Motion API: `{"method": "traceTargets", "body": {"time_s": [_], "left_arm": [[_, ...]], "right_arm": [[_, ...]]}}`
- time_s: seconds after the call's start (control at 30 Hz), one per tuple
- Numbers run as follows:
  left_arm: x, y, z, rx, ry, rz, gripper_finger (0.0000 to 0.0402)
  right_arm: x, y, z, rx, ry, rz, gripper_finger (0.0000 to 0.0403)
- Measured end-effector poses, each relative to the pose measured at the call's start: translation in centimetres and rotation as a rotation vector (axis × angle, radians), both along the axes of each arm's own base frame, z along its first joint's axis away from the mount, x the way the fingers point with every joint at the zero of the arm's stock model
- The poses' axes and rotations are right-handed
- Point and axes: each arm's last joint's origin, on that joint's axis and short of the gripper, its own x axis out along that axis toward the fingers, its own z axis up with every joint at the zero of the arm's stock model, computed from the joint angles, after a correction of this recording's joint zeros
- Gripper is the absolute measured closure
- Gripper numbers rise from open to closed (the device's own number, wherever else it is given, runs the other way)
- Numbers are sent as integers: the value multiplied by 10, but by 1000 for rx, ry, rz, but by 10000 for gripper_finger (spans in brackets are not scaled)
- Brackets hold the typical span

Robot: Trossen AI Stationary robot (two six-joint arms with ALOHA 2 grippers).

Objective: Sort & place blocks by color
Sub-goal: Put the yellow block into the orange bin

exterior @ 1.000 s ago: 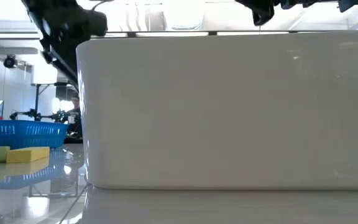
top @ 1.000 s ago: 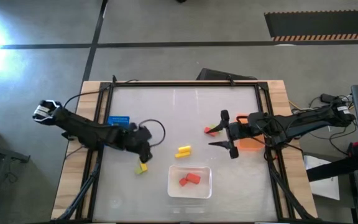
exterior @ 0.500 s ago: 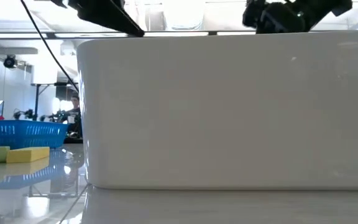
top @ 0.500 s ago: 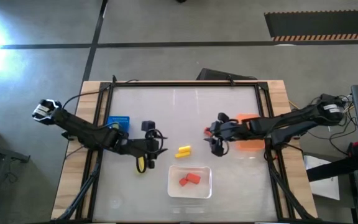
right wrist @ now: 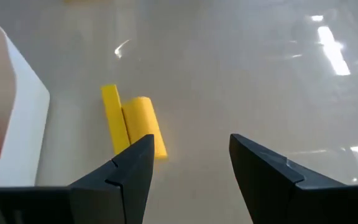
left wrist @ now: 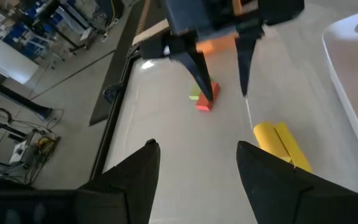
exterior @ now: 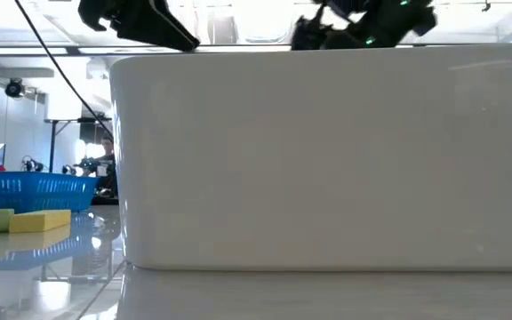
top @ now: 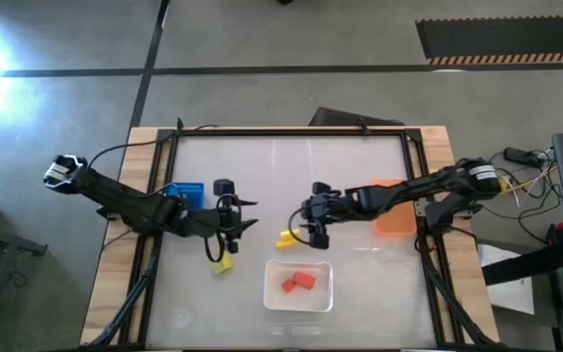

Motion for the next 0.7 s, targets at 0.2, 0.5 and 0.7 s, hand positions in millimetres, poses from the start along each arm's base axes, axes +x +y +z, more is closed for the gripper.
{"method": "traceTargets", "body": {"time_s": [0.2, 0.5, 0.7], "left_arm": [[-13, 5, -5, 3, -56, -4, 205], [-31, 11, 10, -18, -135, 3, 205], [-40, 14, 5, -37, -145, 10, 205]], "right_arm": [[28, -1, -18, 52, 51, 65, 202], [49, -3, -46, 48, 122, 91, 202], [51, -10, -53, 55, 136, 70, 202]]}}
